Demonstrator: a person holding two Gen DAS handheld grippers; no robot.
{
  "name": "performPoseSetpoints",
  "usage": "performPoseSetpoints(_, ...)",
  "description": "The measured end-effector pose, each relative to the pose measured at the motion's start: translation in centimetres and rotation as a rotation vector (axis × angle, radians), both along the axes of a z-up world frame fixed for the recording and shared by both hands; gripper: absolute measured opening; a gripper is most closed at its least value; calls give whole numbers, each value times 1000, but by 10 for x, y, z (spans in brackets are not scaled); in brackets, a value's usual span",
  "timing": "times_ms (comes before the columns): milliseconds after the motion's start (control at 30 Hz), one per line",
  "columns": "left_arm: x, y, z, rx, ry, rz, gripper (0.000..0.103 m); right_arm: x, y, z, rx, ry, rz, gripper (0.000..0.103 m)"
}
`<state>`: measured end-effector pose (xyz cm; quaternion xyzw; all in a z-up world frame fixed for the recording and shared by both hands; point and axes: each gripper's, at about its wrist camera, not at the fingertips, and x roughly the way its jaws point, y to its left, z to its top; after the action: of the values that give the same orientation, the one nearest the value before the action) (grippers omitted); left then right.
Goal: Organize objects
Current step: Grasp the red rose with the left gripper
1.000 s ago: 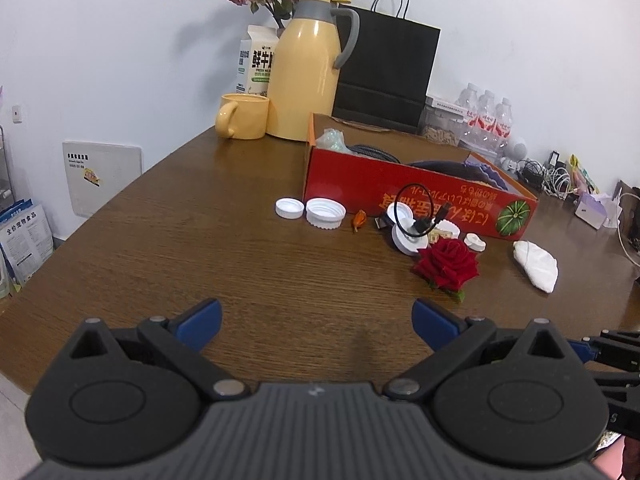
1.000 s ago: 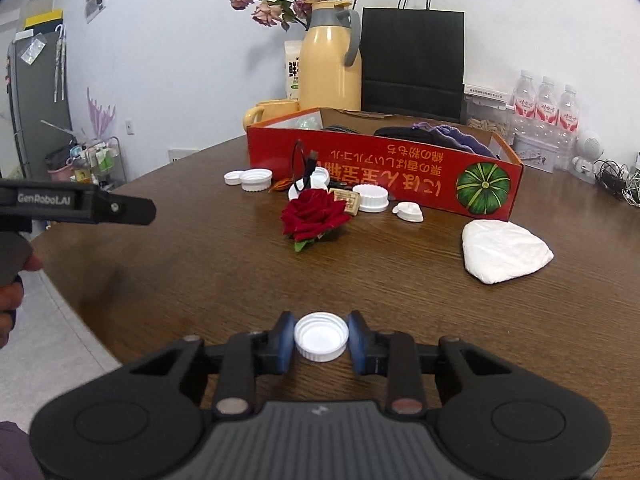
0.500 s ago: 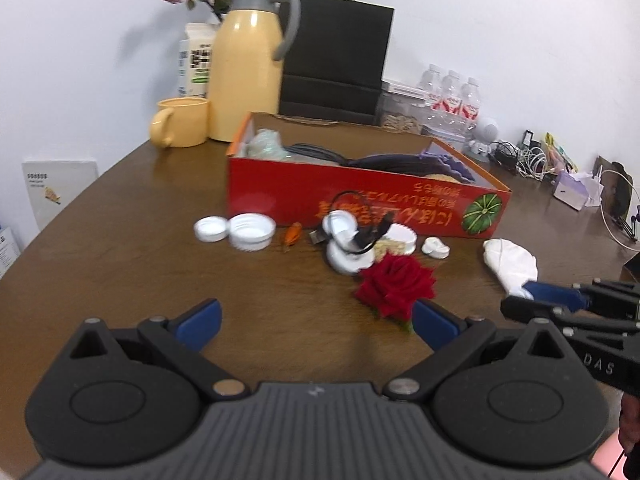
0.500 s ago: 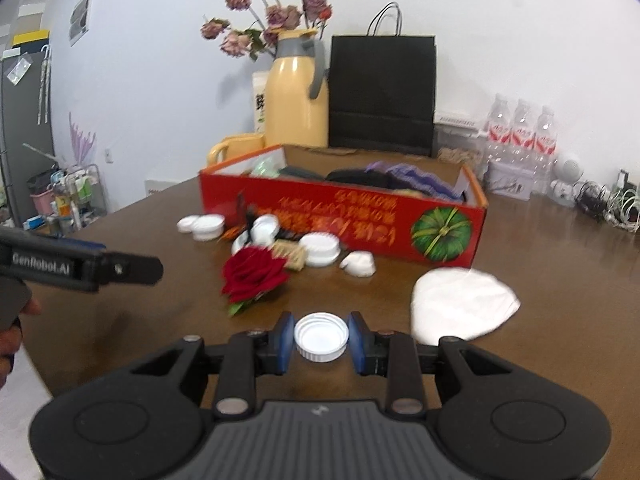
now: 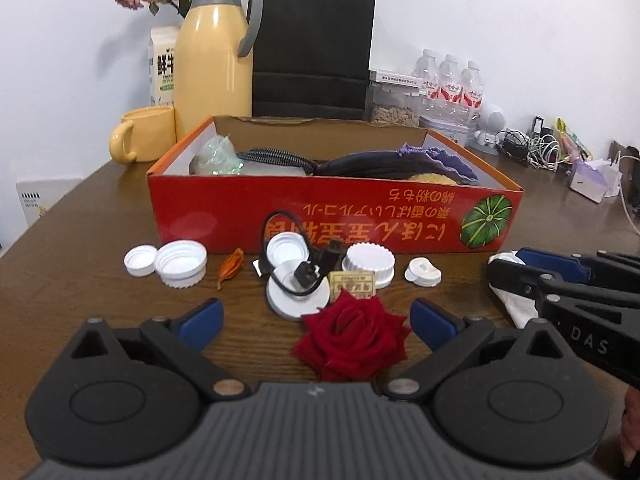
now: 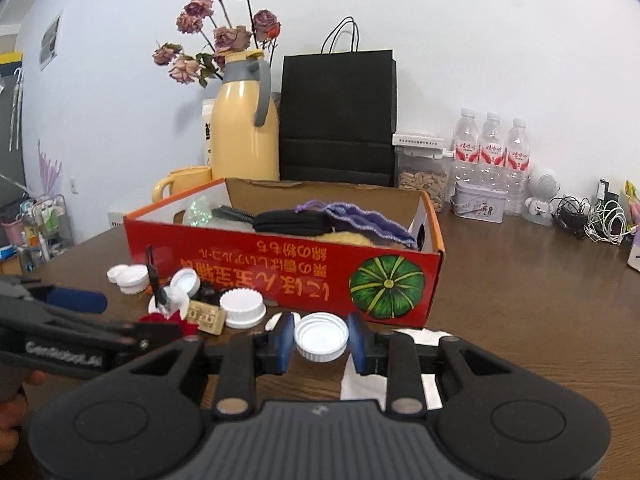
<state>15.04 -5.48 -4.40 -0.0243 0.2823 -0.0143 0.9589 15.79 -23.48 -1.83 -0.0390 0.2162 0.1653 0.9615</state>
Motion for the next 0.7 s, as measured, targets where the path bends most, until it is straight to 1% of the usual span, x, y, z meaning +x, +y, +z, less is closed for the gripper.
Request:
performPoseSetpoints(100, 1, -5, -2, 9, -11, 8, 92, 0, -1, -1, 11, -4, 18, 27)
performPoseSetpoints(167, 2, -5, -3, 1, -10, 12, 85, 0, -1, -1, 18, -4, 23, 27)
performPoseSetpoints(200, 2, -5, -3, -1, -7, 14, 83, 0, -2, -1, 22, -2, 24, 27)
performPoseSetpoints(267, 4, -4, -5, -12, 11, 11, 76, 0, -1, -1, 24, 0, 26, 27)
performPoseSetpoints(300, 5, -3, -5, -20, 18, 8, 74, -1, -1, -1, 24, 0, 26, 27)
performPoseSetpoints(367, 6, -2, -8, -34, 36, 3, 66, -1, 0, -1, 24, 1, 27, 27)
performPoseSetpoints(433, 7, -2, -9, -46, 57, 0, 65, -2, 0, -1, 24, 3, 28, 27)
performPoseSetpoints(500, 7, -2, -10, -45, 57, -2, 62, -2, 1, -1, 23, 3, 28, 27)
performPoseSetpoints(567, 6, -3, -10, -39, 58, -4, 50, -2, 0, -1, 24, 5, 28, 27)
performPoseSetpoints(600, 5, -3, -10, -41, 57, -8, 49, -1, 0, -1, 24, 6, 27, 27)
performPoseSetpoints(667, 3, -4, -10, -44, 53, -18, 40, -2, 1, -1, 23, 7, 24, 27)
performPoseSetpoints(700, 2, -4, -9, -45, 50, -21, 39, -2, 1, -1, 22, 7, 22, 27)
